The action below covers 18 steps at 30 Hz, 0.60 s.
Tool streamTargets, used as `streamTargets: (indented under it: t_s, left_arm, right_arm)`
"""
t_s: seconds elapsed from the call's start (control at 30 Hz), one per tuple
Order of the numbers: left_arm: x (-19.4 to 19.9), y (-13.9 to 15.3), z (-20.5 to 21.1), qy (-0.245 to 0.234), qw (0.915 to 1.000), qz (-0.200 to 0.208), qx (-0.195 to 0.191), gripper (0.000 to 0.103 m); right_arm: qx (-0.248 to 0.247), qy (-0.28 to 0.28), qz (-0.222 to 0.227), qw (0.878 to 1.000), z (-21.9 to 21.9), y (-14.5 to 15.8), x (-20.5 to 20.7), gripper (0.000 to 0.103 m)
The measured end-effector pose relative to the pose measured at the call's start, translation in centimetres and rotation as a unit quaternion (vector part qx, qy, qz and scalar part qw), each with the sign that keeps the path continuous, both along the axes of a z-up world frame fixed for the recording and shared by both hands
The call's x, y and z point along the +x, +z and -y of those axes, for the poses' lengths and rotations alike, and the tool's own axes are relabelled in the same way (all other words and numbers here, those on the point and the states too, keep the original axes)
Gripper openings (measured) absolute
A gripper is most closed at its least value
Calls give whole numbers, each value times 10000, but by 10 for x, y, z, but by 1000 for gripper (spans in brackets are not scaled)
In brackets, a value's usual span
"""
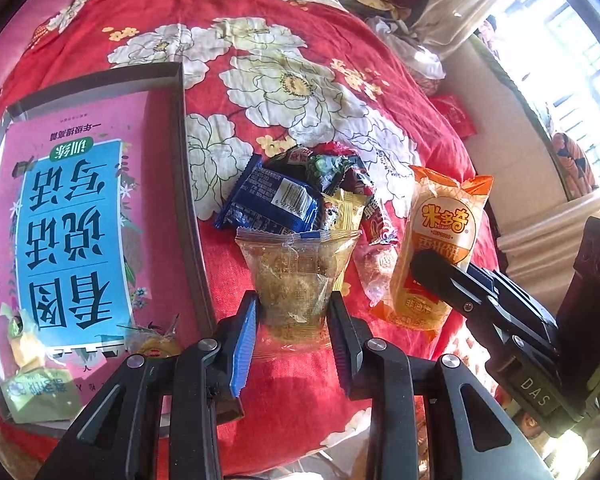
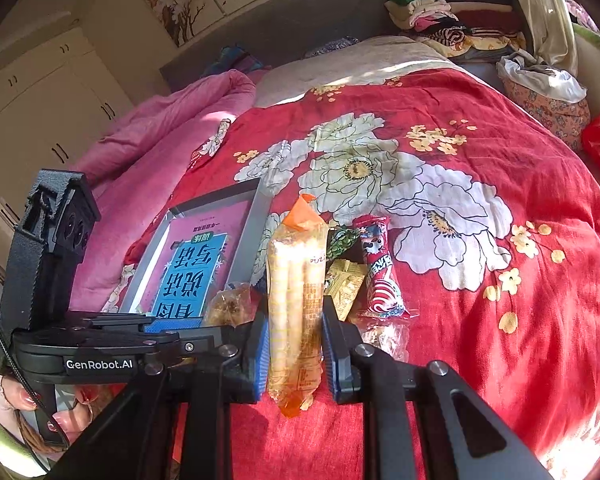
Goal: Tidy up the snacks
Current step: 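Lift the meat floss bag with the left gripper while the right gripper lifts the yellow bag toward the tray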
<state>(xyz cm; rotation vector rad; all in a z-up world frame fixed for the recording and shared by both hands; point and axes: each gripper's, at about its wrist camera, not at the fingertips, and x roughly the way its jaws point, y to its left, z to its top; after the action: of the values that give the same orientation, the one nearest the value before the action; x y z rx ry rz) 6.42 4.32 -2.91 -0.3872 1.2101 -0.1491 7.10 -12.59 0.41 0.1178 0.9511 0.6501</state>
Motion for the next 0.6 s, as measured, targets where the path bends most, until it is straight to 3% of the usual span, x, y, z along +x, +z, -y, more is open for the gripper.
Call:
streamTargets:
  t_s: [0.6]
  left_arm:
    - [-15, 16, -24, 219, 9994, 254, 38, 35]
  right_arm:
    - [-68, 136, 169, 9997, -16, 16, -10, 23]
